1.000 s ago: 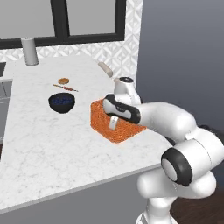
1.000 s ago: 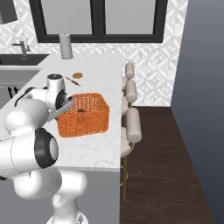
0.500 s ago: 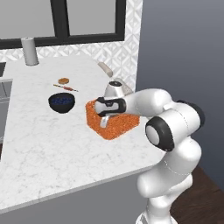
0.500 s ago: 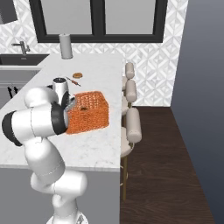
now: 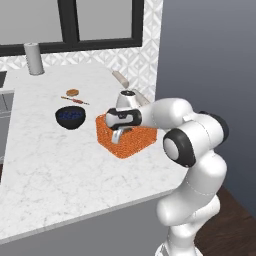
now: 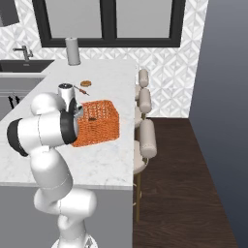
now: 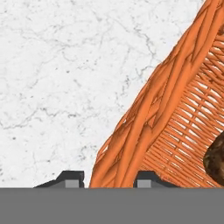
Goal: Open the cabinet, pick up the bread from the cabinet and place it in the basket. Then move the basket to the dining counter.
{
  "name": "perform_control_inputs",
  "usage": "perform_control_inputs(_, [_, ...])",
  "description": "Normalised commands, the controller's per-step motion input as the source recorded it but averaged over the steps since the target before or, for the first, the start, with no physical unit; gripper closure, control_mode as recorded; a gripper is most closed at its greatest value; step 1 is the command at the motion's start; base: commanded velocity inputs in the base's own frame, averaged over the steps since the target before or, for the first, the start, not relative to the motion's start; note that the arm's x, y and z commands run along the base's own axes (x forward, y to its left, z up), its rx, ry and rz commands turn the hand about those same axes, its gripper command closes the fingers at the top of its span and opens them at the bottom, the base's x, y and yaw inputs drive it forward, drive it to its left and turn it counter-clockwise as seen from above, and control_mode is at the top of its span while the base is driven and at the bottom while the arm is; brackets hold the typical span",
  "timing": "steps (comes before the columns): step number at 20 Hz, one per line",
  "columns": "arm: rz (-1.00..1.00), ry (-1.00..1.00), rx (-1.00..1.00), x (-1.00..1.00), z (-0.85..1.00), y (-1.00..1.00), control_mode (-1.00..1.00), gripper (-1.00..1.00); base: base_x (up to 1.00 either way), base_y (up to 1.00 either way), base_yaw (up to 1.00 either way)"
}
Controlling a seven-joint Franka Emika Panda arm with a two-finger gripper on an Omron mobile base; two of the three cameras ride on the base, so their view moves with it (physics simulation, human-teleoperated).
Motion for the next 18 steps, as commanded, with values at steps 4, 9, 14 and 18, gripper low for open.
perform_control_inputs(4, [0.00, 0.00, 0.00, -0.03, 0.13, -0.03, -1.00, -1.00, 0.00, 0.00, 0.00])
perform_control_inputs(9, [-0.10, 0.00, 0.00, -0.37, 0.46, 0.00, -1.00, -1.00, 0.00, 0.00, 0.00])
perform_control_inputs(14, [-0.06, 0.00, 0.00, -0.41, 0.68, -0.06, -1.00, -1.00, 0.00, 0.00, 0.00])
perform_control_inputs(18, [-0.07, 0.00, 0.00, -1.00, 0.37, -0.45, -1.00, -1.00, 0.00, 0.00, 0.00])
